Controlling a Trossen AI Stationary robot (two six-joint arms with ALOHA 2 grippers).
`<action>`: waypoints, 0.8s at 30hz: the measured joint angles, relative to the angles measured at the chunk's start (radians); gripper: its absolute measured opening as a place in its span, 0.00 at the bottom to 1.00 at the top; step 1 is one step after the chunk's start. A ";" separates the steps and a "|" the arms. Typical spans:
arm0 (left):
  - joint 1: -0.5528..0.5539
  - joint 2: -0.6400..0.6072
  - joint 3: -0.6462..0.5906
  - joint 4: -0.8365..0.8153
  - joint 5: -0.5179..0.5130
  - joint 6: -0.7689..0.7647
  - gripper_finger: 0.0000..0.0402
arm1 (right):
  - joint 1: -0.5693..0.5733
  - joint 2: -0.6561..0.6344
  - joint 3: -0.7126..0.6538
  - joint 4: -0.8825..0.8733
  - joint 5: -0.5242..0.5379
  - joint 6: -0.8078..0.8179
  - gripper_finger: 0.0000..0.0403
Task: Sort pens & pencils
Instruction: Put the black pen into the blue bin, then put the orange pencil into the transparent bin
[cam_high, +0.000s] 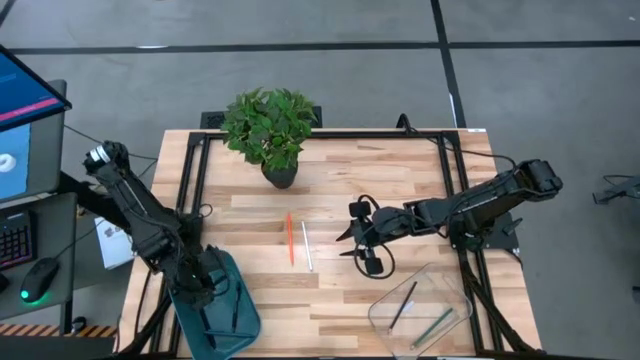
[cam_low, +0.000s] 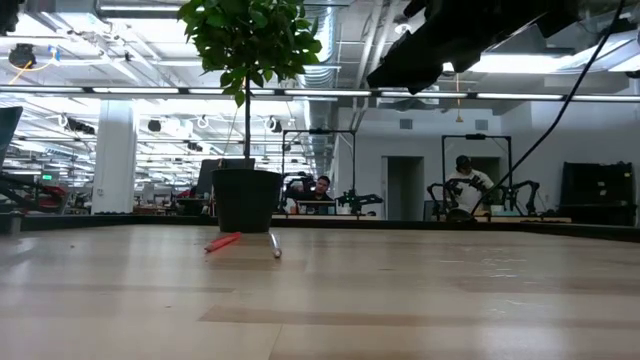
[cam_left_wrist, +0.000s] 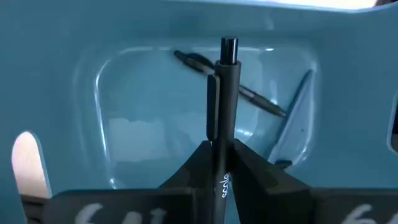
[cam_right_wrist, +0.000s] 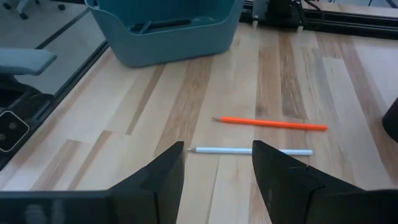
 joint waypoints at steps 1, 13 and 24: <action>0.000 0.006 0.000 -0.001 0.002 -0.005 0.07 | 0.000 0.000 0.000 0.000 0.001 0.000 0.52; 0.000 0.021 0.000 -0.002 -0.029 -0.042 0.21 | 0.000 0.000 0.000 0.000 0.001 0.000 0.54; 0.058 0.020 0.091 0.040 -0.383 0.318 0.22 | 0.016 0.001 0.000 0.005 -0.005 0.026 0.54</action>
